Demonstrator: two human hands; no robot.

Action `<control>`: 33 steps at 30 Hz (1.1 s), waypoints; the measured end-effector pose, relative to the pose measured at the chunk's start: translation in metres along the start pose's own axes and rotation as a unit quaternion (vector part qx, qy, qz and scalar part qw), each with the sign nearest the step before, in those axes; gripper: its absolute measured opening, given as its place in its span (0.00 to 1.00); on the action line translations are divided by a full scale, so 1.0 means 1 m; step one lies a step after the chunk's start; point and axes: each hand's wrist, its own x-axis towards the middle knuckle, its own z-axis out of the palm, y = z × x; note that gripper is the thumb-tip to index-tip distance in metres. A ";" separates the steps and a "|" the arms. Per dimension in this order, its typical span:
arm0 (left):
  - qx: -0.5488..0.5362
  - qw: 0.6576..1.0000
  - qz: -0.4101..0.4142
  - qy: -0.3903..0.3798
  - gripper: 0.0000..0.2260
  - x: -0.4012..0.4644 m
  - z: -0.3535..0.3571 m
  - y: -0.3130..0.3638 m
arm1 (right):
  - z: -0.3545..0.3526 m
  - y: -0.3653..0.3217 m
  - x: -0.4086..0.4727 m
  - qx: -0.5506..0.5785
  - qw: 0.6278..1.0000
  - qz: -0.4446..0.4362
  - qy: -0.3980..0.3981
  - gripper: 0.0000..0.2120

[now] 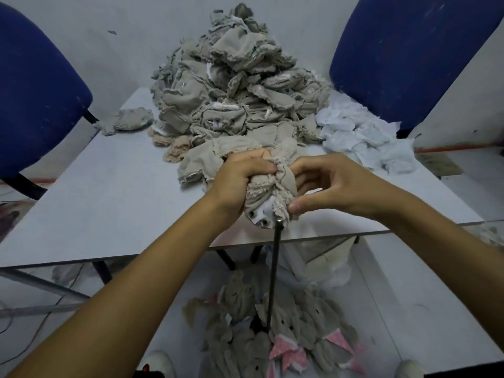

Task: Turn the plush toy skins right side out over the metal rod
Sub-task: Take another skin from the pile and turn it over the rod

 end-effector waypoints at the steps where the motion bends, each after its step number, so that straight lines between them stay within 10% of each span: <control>1: 0.000 1.000 -0.011 -0.008 0.12 0.002 0.001 -0.001 | 0.001 0.003 0.000 -0.006 1.000 -0.002 0.014 0.10; 16: 0.252 0.967 0.008 -0.019 0.13 0.006 0.033 -0.021 | 0.012 0.052 0.013 -0.068 0.889 0.093 0.443 0.14; 26: 0.248 0.966 -0.025 0.064 0.07 0.021 -0.004 -0.018 | 0.025 0.038 0.021 0.321 0.908 0.134 0.233 0.01; 30: 0.250 0.961 -0.021 0.114 0.08 0.020 0.001 -0.033 | 0.026 0.044 0.008 0.040 0.977 0.117 0.174 0.11; 33: 0.196 0.967 -0.080 0.140 0.13 0.020 0.011 -0.048 | 0.020 0.050 0.002 -0.141 0.960 0.108 0.215 0.09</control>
